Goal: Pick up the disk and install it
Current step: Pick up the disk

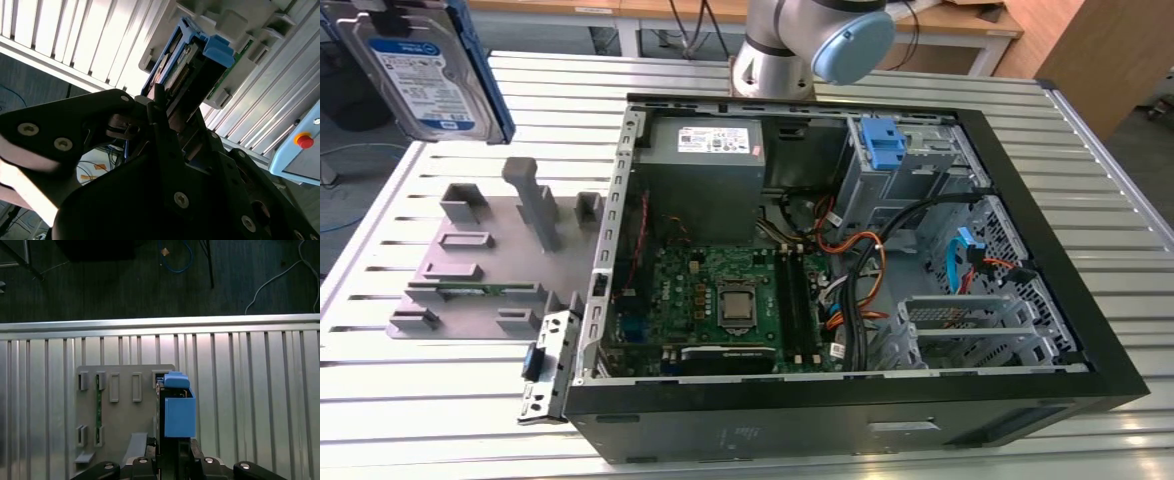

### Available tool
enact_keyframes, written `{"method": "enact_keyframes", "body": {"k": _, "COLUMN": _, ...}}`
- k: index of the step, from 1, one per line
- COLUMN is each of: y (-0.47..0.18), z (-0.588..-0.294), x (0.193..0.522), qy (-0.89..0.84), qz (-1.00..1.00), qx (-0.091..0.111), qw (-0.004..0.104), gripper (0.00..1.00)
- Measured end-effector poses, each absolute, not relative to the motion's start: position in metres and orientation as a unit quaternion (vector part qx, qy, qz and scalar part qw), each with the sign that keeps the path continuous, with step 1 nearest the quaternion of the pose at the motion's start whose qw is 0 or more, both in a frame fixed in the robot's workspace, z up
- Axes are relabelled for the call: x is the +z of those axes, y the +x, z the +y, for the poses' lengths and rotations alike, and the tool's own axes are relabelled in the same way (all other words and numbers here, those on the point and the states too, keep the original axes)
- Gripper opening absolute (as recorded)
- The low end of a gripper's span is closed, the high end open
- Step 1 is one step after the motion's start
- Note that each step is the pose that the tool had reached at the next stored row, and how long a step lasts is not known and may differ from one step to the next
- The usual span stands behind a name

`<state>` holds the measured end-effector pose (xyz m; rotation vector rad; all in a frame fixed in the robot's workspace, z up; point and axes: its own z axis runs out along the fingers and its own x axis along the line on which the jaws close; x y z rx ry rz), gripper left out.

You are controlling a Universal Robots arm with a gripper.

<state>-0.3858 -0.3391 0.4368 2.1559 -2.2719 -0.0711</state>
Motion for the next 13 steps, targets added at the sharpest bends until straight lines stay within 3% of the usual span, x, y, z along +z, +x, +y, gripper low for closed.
{"method": "enact_keyframes", "body": {"k": 13, "y": -0.386, "z": -0.339, "x": 0.465, "qy": 0.688, "qz": -0.725, "qx": -0.023, "qw": 0.004, "gripper": 0.35}}
